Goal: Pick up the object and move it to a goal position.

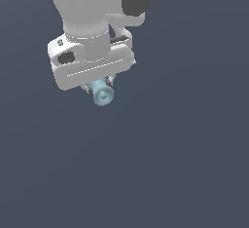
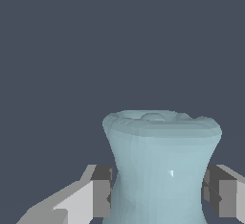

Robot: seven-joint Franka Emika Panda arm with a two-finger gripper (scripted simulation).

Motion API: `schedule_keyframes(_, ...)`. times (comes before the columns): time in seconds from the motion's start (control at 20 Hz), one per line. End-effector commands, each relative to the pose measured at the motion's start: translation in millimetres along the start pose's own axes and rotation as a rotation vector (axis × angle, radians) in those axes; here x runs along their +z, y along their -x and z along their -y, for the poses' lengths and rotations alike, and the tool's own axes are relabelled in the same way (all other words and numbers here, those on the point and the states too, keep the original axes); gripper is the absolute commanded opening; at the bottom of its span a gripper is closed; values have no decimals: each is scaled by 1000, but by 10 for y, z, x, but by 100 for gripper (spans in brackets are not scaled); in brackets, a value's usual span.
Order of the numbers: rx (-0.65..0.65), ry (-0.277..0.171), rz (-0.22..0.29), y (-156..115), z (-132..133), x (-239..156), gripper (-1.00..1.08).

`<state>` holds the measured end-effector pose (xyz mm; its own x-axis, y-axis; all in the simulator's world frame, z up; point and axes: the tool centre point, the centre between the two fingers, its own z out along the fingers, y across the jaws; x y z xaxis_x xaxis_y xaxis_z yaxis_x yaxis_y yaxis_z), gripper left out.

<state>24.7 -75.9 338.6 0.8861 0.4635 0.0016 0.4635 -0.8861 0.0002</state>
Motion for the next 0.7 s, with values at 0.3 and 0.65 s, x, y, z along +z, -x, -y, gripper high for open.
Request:
schedule_keyframes(0.3,0,-1,1,-60,-136,-368,-100)
schedule_keyframes(0.65,0,0,2,-82,-173,-457,-100)
